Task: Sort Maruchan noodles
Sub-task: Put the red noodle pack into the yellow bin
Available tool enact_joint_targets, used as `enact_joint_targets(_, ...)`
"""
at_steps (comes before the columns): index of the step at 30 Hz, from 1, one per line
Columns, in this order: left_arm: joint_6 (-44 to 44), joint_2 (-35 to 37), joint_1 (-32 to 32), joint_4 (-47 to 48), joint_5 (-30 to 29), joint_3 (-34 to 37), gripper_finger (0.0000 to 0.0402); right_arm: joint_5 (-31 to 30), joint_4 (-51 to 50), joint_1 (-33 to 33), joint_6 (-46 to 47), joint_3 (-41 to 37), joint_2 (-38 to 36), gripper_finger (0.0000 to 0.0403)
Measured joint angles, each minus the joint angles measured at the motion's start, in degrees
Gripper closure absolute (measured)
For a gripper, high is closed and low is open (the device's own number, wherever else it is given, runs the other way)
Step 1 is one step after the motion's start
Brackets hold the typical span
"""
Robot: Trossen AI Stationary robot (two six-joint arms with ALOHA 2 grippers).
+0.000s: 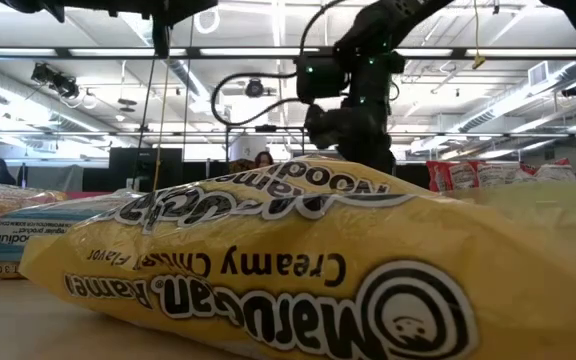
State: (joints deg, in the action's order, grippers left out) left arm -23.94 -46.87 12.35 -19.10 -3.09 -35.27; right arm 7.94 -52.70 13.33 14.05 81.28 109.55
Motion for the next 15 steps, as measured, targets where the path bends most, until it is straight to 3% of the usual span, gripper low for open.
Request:
enact_joint_targets(8,0.11,0.00,-4.50,1.00,-0.48,0.00,0.0356,-8.01,5.84,-4.39,-24.18,1.62,-0.45,0.0236)
enact_joint_targets(11,0.11,0.00,-5.54,0.97,-1.67,0.00,0.0356,-12.15,9.61,-4.12,-26.30,0.90,0.93,0.0214)
enact_joint_targets(15,0.11,0.00,-6.63,1.02,-2.41,0.00,0.0356,-12.80,8.22,-2.41,-26.24,0.78,4.08,0.0211)
